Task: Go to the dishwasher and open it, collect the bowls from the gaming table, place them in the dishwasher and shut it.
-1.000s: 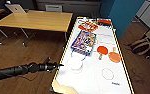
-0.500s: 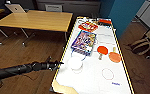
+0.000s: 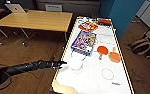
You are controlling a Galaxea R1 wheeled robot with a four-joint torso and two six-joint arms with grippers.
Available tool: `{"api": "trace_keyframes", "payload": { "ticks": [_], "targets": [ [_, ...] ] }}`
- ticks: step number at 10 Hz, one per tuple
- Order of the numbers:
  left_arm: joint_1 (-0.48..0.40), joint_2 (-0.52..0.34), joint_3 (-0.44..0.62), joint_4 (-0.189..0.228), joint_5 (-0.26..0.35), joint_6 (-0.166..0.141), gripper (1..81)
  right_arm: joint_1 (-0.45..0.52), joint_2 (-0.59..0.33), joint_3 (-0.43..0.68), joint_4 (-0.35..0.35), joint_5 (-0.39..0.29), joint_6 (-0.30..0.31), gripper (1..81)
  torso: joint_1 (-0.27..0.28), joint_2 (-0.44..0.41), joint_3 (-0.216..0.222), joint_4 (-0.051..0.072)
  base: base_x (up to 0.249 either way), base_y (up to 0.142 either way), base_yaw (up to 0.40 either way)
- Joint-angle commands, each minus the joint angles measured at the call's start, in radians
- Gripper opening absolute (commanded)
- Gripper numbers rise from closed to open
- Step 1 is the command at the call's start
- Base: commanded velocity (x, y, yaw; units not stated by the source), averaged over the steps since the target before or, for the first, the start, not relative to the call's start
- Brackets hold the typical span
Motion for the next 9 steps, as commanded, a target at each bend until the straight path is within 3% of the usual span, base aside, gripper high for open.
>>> {"api": "trace_keyframes", "payload": {
  "ticks": [1, 5, 7, 9],
  "targets": [
    [-0.172, -0.006, 0.003, -0.001, 0.052, -0.031, 81.1, 0.037, -0.032, 0.018, -0.023, -0.040, 0.002, 1.0, 0.000, 0.000, 0.000, 0.000, 0.000, 0.000, 0.000],
    [-0.198, 0.033, -0.020, -0.001, 0.086, -0.034, 81.1, 0.037, -0.029, 0.020, -0.023, -0.047, 0.002, 1.0, 0.000, 0.000, 0.000, 0.000, 0.000, 0.000, 0.000],
    [-0.198, 0.092, -0.072, -0.004, 0.135, -0.038, 81.1, 0.037, -0.029, 0.018, -0.023, -0.047, 0.002, 1.0, 0.000, 0.000, 0.000, 0.000, 0.000, 0.000, 0.000],
    [-0.212, 0.158, -0.138, -0.001, 0.207, -0.075, 81.1, 0.037, -0.029, 0.016, -0.023, -0.047, 0.002, 1.0, 0.000, 0.000, 0.000, 0.000, 0.000, 0.000, 0.000]
  ]
}}
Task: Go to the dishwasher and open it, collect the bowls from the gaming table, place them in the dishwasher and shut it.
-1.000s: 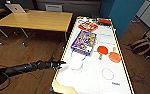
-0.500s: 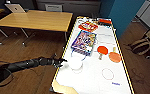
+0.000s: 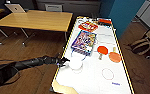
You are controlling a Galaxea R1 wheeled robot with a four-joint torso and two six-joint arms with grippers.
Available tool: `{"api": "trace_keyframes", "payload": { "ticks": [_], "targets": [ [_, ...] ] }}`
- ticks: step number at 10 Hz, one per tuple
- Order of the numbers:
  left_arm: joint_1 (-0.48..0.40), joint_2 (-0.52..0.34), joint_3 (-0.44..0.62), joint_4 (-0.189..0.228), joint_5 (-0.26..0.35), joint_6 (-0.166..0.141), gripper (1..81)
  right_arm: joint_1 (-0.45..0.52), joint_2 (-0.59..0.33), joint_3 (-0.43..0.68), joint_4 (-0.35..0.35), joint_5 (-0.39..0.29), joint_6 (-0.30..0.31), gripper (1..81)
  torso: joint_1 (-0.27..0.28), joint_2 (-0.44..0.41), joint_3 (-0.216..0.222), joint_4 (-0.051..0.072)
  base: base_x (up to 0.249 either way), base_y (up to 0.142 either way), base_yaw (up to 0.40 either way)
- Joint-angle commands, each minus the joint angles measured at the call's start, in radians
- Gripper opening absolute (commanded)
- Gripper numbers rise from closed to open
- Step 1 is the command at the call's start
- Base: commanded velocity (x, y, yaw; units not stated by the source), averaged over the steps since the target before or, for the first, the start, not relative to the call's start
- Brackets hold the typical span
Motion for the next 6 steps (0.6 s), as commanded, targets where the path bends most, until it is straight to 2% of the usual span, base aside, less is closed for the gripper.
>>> {"api": "trace_keyframes", "payload": {
  "ticks": [1, 6],
  "targets": [
    [-0.163, 0.070, -0.064, -0.004, 0.122, -0.039, 81.1, 0.037, -0.042, 0.016, -0.023, -0.035, 0.000, 1.0, 0.000, 0.000, 0.000, 0.000, 0.000, 0.000, 0.000],
    [-0.128, 0.119, -0.096, 0.027, 0.123, -0.037, 81.1, 0.032, -0.034, -0.007, -0.020, -0.033, -0.003, 1.0, 0.000, 0.000, 0.000, 0.000, 0.000, 0.000, 0.000]
  ]
}}
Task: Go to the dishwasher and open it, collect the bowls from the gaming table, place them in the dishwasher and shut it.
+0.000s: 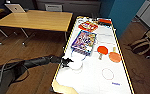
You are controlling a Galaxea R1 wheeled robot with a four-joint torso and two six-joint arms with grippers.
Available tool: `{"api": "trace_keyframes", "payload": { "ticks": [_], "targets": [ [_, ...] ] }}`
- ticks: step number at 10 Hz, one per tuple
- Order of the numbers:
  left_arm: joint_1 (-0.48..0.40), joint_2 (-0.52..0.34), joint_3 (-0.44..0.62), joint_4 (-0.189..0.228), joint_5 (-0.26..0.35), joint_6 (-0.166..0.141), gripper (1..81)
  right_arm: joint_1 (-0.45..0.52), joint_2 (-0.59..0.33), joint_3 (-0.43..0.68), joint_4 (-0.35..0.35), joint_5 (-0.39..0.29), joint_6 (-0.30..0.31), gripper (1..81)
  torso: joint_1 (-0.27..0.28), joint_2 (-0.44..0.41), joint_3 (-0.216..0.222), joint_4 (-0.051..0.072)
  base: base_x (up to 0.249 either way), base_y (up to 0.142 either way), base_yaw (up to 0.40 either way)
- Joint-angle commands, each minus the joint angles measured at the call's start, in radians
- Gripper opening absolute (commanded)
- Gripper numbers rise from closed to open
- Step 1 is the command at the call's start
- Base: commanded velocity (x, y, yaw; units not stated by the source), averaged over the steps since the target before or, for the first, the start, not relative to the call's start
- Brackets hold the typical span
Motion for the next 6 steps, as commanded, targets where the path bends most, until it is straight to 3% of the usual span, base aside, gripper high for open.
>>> {"api": "trace_keyframes", "payload": {
  "ticks": [1, 4, 5, 6],
  "targets": [
    [-0.109, 0.012, 0.003, 0.027, 0.036, -0.006, 81.1, 0.033, -0.035, 0.005, -0.020, -0.033, -0.003, 1.0, 0.000, 0.000, 0.000, 0.000, 0.000, 0.000, 0.000],
    [-0.058, 0.021, -0.003, 0.042, 0.032, -0.005, 81.1, 0.033, -0.029, -0.005, -0.019, -0.033, -0.003, 1.0, 0.000, 0.000, 0.000, 0.000, 0.000, 0.000, 0.000],
    [-0.037, 0.022, 0.002, 0.045, 0.029, 0.002, 1.0, 0.031, -0.027, -0.011, -0.019, -0.033, -0.003, 1.0, 0.000, 0.000, 0.000, 0.000, 0.000, 0.000, 0.000],
    [-0.023, 0.023, 0.017, 0.092, 0.029, 0.002, 1.0, 0.031, -0.023, -0.020, -0.019, -0.033, -0.003, 1.0, 0.000, 0.000, 0.000, 0.000, 0.000, 0.000, 0.000]
  ]
}}
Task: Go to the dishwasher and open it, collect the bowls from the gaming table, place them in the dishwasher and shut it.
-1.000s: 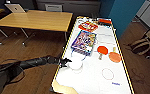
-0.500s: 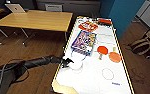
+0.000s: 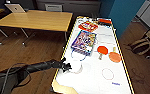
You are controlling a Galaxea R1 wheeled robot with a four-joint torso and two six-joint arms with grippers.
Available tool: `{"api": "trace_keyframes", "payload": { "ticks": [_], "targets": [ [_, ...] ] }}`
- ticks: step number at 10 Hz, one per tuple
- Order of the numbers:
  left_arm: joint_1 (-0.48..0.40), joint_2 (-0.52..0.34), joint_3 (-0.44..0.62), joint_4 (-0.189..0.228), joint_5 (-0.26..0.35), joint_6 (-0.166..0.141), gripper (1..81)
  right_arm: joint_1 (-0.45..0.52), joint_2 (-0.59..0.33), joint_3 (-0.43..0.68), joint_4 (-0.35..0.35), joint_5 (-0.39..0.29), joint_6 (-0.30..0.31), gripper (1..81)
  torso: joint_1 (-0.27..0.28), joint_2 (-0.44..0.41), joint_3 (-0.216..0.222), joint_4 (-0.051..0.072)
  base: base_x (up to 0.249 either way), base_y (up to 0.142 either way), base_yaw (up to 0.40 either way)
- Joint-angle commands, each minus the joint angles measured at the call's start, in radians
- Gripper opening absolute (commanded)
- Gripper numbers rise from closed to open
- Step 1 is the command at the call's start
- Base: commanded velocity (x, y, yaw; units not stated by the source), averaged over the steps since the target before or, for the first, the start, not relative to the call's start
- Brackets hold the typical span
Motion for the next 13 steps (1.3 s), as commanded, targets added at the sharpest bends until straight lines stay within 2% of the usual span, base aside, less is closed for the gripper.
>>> {"api": "trace_keyframes", "payload": {
  "ticks": [1, 4, 6, 8, 9, 13],
  "targets": [
    [-0.108, -0.010, 0.069, 0.067, 0.039, -0.001, 1.0, 0.031, -0.032, 0.001, -0.018, -0.034, -0.001, 1.0, 0.000, 0.000, 0.000, 0.000, 0.000, 0.000, 0.000],
    [-0.175, -0.059, 0.221, 0.120, 0.040, 0.002, 1.0, 0.030, -0.032, 0.012, -0.021, -0.034, -0.003, 1.0, 0.000, 0.000, 0.000, 0.000, 0.000, 0.000, 0.000],
    [-0.207, -0.138, 0.380, 0.173, 0.042, 0.000, 1.0, 0.019, -0.038, 0.019, -0.031, -0.034, -0.004, 1.0, 0.000, 0.000, 0.000, 0.000, 0.000, 0.000, 0.000],
    [-0.204, -0.212, 0.499, 0.209, 0.048, -0.003, 1.0, 0.002, -0.046, 0.022, -0.031, -0.033, -0.004, 1.0, 0.000, 0.000, 0.000, 0.000, 0.000, 0.000, 0.000],
    [-0.200, -0.258, 0.557, 0.224, 0.049, -0.003, 1.0, -0.010, -0.052, 0.022, -0.031, -0.030, -0.004, 1.0, 0.000, 0.000, 0.034, 0.000, 0.000, 0.000, 0.000],
    [-0.100, -0.453, 0.760, 0.322, 0.069, -0.006, 1.0, -0.044, -0.070, 0.036, -0.032, -0.019, -0.006, 1.0, 0.000, 0.000, 0.105, 0.000, 0.000, 0.000, 0.000]
  ]
}}
